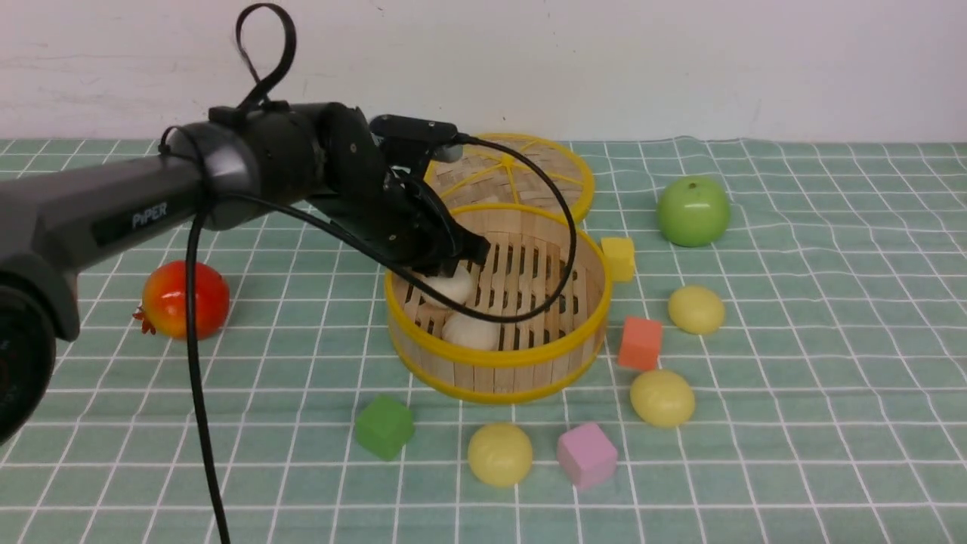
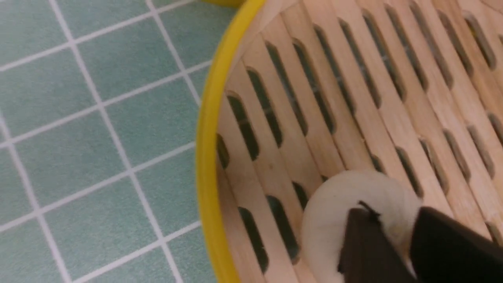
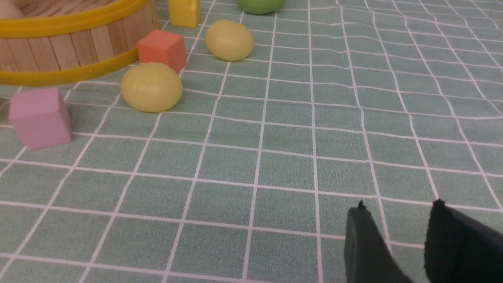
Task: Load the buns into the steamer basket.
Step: Use the left arm to put the steamed stuffed bun into the steamer, then use the left arm to grab a steamed stuffed bun
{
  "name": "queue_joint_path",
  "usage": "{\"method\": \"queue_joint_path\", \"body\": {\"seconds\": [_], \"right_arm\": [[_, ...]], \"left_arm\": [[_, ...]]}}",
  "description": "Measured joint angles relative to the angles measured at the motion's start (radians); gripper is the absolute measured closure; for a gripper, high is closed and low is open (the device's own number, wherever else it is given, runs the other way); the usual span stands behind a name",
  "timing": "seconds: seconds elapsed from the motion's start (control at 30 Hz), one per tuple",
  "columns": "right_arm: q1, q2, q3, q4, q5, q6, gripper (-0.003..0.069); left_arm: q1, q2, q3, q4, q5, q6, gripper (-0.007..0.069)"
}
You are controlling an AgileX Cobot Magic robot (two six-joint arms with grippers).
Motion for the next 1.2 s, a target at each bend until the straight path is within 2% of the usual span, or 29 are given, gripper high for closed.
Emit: {"method": "queue_joint_path", "body": {"seconds": [0.07, 0.1, 0.13, 0.23, 0.3, 0.37, 0.5, 0.53, 0.77, 0.83, 1.0, 1.2], "right_arm": [[0.000, 0.000, 0.000, 0.000, 0.000, 0.000, 0.0419], [0.000, 0.000, 0.000, 0.000, 0.000, 0.000, 0.0419], [0.000, 0.000, 0.000, 0.000, 0.000, 0.000, 0.0419], [0.000, 0.000, 0.000, 0.000, 0.000, 0.000, 0.0419], [0.000, 0.000, 0.000, 0.000, 0.000, 0.000, 0.0419], [0.000, 0.000, 0.000, 0.001, 0.000, 0.000, 0.0419], [0.000, 0.000, 0.000, 0.001, 0.000, 0.000, 0.0419], [0.000, 0.000, 0.000, 0.001, 0.000, 0.000, 0.0419], [0.000, 0.000, 0.000, 0.000, 0.000, 0.000, 0.0419], [0.000, 0.000, 0.000, 0.000, 0.000, 0.000, 0.0419], [0.000, 0.000, 0.000, 0.000, 0.000, 0.000, 0.0419], [0.000, 0.000, 0.000, 0.000, 0.000, 0.000, 0.0419]], "left_arm": [[0.000, -0.010, 0.000, 0.026, 0.011, -0.040, 0.0314], [0.000, -0.012, 0.000, 0.033, 0.014, -0.044, 0.0305], [0.000, -0.035, 0.001, 0.058, 0.034, -0.068, 0.0248], [0.000, -0.095, 0.004, 0.085, 0.071, -0.106, 0.0212], [0.000, -0.194, 0.004, 0.100, 0.112, -0.133, 0.0245], [0.000, -0.293, 0.004, 0.104, 0.158, -0.146, 0.0337], [0.000, -0.494, 0.062, 0.073, 0.219, -0.146, 0.0594], [0.000, -0.528, 0.094, 0.061, 0.234, -0.146, 0.0625], [-0.029, -0.680, 0.385, 0.015, 0.293, -0.120, 0.0638], [-0.113, -0.673, 0.479, 0.016, 0.303, -0.105, 0.0638], [-0.281, -0.569, 0.489, 0.019, 0.299, -0.141, 0.0638], [-0.322, -0.371, 0.360, 0.056, 0.309, -0.209, 0.0636]]}}
